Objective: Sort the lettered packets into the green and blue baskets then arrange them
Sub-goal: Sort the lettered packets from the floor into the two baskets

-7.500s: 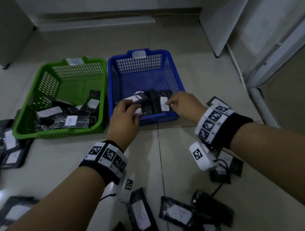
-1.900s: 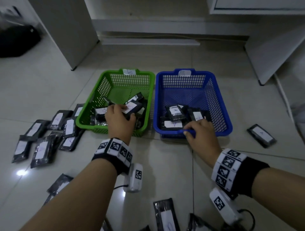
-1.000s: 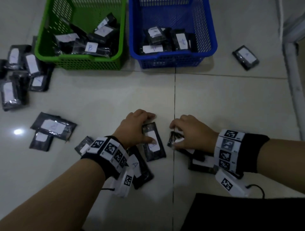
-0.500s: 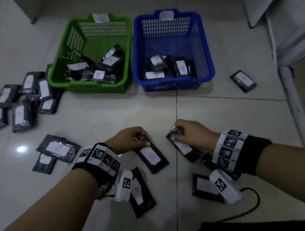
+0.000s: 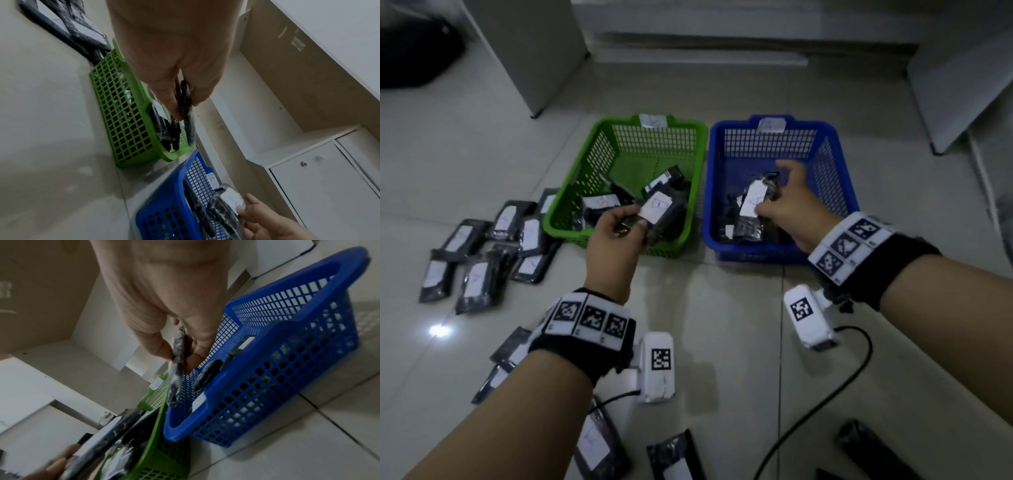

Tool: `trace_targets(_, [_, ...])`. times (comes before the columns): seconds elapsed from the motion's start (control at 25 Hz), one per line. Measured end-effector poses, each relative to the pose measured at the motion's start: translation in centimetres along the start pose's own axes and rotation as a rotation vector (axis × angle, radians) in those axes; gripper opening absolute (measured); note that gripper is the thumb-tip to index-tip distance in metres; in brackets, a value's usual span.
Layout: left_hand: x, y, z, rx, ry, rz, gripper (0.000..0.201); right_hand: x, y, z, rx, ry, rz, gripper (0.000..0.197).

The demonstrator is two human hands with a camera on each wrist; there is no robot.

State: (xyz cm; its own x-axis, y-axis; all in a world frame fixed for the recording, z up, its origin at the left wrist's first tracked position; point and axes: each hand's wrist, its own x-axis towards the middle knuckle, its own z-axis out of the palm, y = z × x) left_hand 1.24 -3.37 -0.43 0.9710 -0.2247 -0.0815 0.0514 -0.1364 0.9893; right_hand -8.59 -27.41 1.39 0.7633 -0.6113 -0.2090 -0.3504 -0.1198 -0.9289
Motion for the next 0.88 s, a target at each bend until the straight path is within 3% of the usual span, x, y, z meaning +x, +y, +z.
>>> trace_targets(0.08, [0.9,-0.1,0.4,0.042,0.051,0.015,0.033,1.3,0.3,0.4,-0.167,0.055,0.018,0.055])
trace_targets(0.2, [1.9,-0.3,1.2,0.205,0.084,0.071,0.041,2.3,1.3,0.9,-0.384,0.076,-0.028,0.032])
trace_targets(0.4, [3.7,-0.5,2.0,0.491,-0.084,0.107,0.052,1.7,2.7,0.9,-0.453,0.015,-0.060,0.030])
trace_targets(0.52, [3.2,0.0,2.6,0.686,0.018,0.223,0.040,0.5,2.3,0.2,-0.365,-0.004,-0.087,0.029])
trace_targets(0.64, [0.5,0.8,4.6,0.619,0.076,0.349,0.025,-1.8,2.4,-1.8,-0.341,0.097,-0.170,0.025])
trace_targets(0.76, [-3.4,0.1,8.4,0.587,-0.099,0.573,0.017,-4.8,4.3,-5.7,-0.402,0.362,-0.231,0.021])
trace_targets(0.88, [-8.4,-1.8,12.1,0.595,-0.421,0.665,0.016,-6.4,8.4,-11.3,-0.476,0.527,-0.101,0.024])
